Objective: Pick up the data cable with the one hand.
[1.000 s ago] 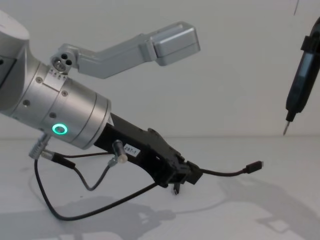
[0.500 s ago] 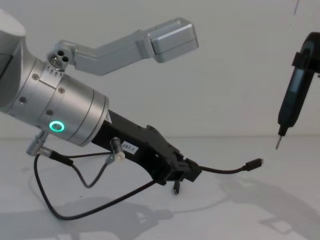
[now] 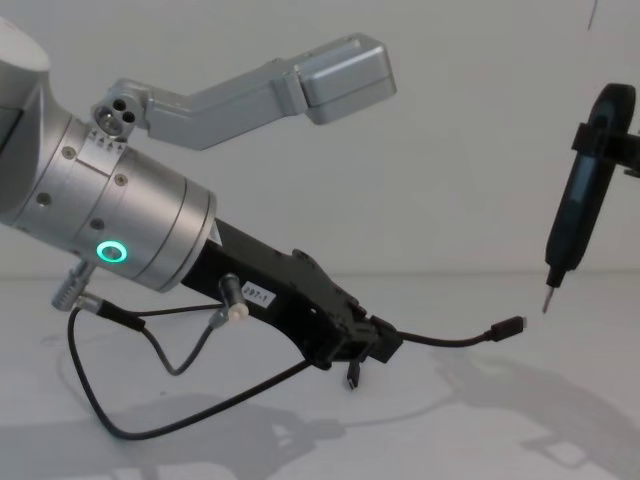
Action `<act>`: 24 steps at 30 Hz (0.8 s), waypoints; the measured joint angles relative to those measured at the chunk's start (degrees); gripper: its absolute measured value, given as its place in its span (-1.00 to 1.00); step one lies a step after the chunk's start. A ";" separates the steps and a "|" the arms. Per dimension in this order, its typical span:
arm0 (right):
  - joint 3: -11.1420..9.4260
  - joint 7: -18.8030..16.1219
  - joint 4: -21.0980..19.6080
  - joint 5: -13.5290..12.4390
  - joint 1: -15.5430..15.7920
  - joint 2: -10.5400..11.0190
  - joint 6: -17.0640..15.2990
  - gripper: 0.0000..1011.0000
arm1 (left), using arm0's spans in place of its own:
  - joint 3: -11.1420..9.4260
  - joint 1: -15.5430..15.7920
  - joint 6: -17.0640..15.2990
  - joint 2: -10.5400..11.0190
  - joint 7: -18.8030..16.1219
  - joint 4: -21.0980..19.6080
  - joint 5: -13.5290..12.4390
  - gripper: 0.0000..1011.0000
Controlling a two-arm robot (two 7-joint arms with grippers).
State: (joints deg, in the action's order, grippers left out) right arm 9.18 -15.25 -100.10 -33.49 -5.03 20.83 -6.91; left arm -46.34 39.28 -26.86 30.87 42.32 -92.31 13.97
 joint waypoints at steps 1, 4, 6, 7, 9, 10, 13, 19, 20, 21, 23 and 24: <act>0.04 -0.06 0.06 -0.03 -0.04 0.03 0.03 -0.45 | 0.00 0.00 0.01 0.00 0.00 -0.01 0.00 -0.92; 0.27 -0.25 0.49 -0.15 -0.26 0.19 0.20 -0.45 | 0.00 0.00 0.03 0.01 0.00 -0.03 0.00 -0.92; 0.36 -0.33 0.65 -0.23 -0.35 0.26 0.27 -0.45 | 0.00 0.00 0.04 0.02 0.00 -0.04 0.00 -0.92; 0.41 -0.38 0.74 -0.28 -0.41 0.30 0.30 -0.45 | 0.00 0.00 0.04 0.03 0.00 -0.04 0.00 -0.92; 0.59 -0.50 1.00 -0.35 -0.57 0.38 0.41 -0.45 | 0.00 0.00 0.04 0.04 0.00 -0.06 0.00 -0.92; 0.73 -0.55 1.20 -0.42 -0.70 0.45 0.48 -0.45 | 0.00 0.00 0.05 0.05 0.00 -0.06 0.01 -0.92; 0.88 -0.60 1.44 -0.49 -0.87 0.52 0.54 -0.45 | 0.00 -0.01 0.05 0.06 0.00 -0.06 0.00 -0.92; 1.36 -0.73 2.15 -0.61 -1.40 0.72 0.82 -0.45 | 0.00 -0.01 0.05 0.08 0.00 -0.06 0.00 -0.92; 1.50 -0.76 2.36 -0.61 -1.55 0.79 0.93 -0.45 | 0.00 0.00 0.05 0.08 -0.01 -0.06 0.00 -0.92; 1.54 -0.78 2.42 -0.61 -1.59 0.81 0.97 -0.45 | 0.00 -0.01 0.05 0.08 -0.01 -0.06 0.00 -0.92; 1.73 -0.80 2.71 -0.62 -1.81 0.86 1.12 -0.45 | 0.00 0.00 0.05 0.08 -0.01 -0.06 0.01 -0.92; 1.78 -0.81 2.78 -0.63 -1.88 0.88 1.15 -0.45 | 0.00 0.00 0.05 0.08 -0.01 -0.06 0.00 -0.92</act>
State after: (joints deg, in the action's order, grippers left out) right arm 10.96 -16.05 -97.32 -34.12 -6.91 21.72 -5.76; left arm -46.34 39.27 -26.81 30.95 42.31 -92.37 13.98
